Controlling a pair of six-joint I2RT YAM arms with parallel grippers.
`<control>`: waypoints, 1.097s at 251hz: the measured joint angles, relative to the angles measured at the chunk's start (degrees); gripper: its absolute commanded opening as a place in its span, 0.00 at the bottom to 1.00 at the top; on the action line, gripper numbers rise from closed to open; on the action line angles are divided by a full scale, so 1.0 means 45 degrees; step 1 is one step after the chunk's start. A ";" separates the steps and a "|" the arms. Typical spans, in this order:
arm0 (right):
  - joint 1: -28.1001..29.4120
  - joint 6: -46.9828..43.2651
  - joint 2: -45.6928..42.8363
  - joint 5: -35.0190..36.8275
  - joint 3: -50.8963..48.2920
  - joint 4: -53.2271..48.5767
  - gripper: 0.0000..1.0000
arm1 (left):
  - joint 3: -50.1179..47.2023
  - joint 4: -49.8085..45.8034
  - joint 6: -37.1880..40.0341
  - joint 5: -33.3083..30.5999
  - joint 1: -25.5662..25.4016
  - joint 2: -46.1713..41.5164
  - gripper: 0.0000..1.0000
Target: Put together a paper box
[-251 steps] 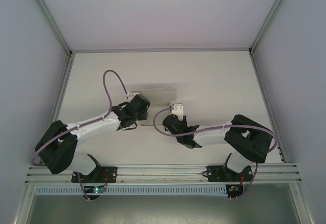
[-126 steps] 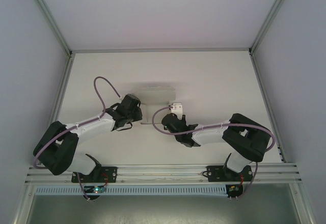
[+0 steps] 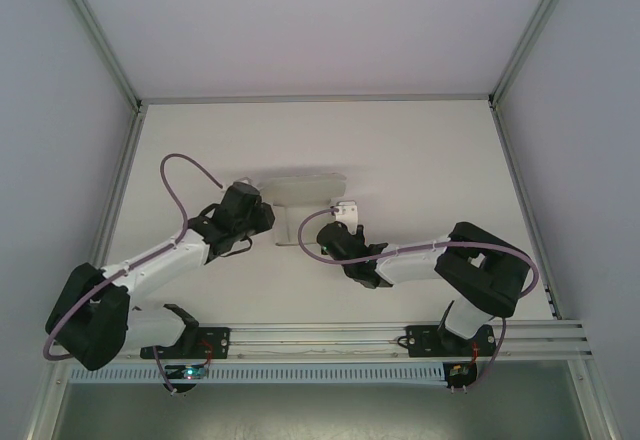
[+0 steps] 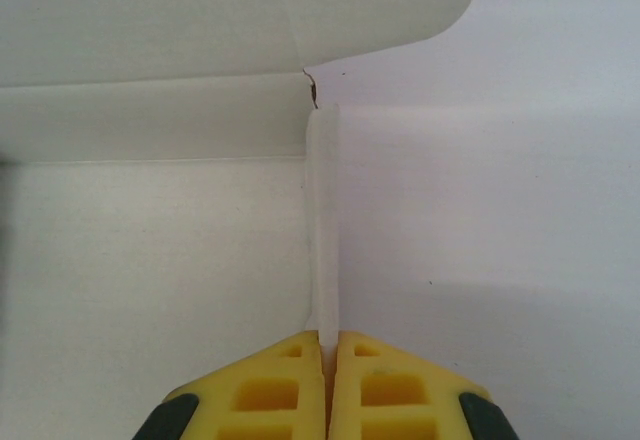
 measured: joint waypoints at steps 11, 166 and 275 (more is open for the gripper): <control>0.0000 0.0000 0.0010 0.0000 0.0000 0.0000 0.00 | -0.0092 0.0146 -0.0039 0.0204 0.0117 0.0185 0.27; -0.0078 0.0010 0.0301 -0.0160 0.0306 0.0000 0.00 | -0.0792 0.1535 -0.0602 0.1413 0.0680 -0.0087 0.28; -0.0087 0.0063 0.0423 -0.0257 0.0495 -0.0078 0.00 | -0.0758 0.1734 -0.0607 0.1948 0.0704 0.1190 0.23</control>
